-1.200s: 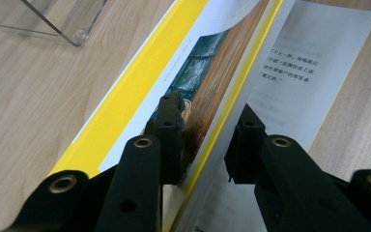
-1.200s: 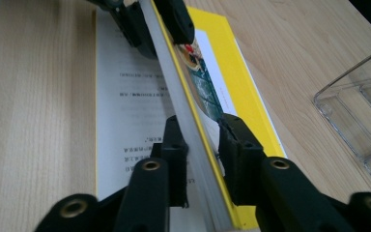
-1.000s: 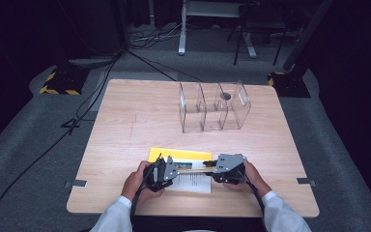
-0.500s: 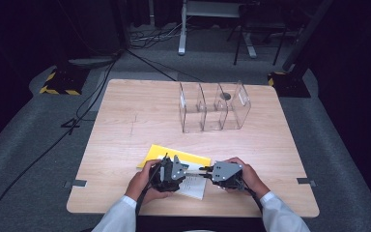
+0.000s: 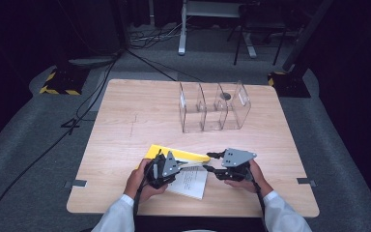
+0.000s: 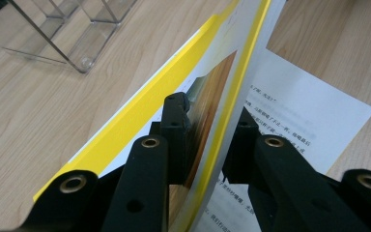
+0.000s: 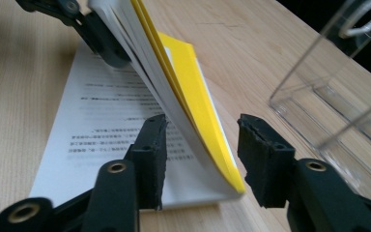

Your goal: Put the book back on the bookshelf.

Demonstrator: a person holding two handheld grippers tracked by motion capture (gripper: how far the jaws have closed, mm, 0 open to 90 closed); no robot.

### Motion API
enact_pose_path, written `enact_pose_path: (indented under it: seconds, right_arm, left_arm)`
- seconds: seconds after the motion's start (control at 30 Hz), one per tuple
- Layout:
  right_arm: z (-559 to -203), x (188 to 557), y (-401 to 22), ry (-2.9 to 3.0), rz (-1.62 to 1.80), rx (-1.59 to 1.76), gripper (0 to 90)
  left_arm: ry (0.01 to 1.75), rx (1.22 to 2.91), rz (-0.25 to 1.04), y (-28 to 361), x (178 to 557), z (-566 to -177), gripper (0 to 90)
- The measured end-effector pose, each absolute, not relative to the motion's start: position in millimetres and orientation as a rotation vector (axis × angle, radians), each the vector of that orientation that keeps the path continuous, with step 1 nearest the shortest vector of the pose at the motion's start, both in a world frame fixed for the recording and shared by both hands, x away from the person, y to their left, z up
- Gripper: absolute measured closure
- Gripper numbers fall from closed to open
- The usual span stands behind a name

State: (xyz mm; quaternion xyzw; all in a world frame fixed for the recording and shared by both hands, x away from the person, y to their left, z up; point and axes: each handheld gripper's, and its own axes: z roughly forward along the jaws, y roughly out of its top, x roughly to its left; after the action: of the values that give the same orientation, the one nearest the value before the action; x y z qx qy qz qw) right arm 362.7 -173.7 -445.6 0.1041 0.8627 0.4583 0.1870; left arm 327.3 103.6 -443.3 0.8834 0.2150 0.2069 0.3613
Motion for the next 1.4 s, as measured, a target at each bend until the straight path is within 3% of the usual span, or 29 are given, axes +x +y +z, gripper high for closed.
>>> enact_pose_path:
  seconds: [0.23, 0.5, 0.57, 1.17, 1.4]
  right_arm:
    - [-461.5, 382.8, -195.5, 2.477, 1.251, 0.466, 46.2]
    - [-487.4, 392.3, -180.4, 2.557, 1.193, 0.517, 41.2]
    - [-487.1, 392.2, -176.3, 2.551, 1.251, 0.533, 36.6]
    - [-426.0, 386.9, -189.3, 2.258, 1.531, 0.594, 34.7]
    - [-409.3, 384.7, -180.1, 2.232, 1.500, 0.542, 34.5]
  left_arm:
    - [0.585, 2.182, 0.534, 121.7, 327.3, -435.8, 78.6]
    - [0.592, 2.136, 0.543, 129.6, 327.0, -431.6, 79.8]
    - [0.587, 2.138, 0.539, 127.1, 326.8, -432.7, 79.9]
    - [0.521, 1.962, 0.455, 98.5, 332.6, -423.7, 81.6]
    - [0.549, 1.893, 0.398, 112.2, 330.9, -420.6, 80.9]
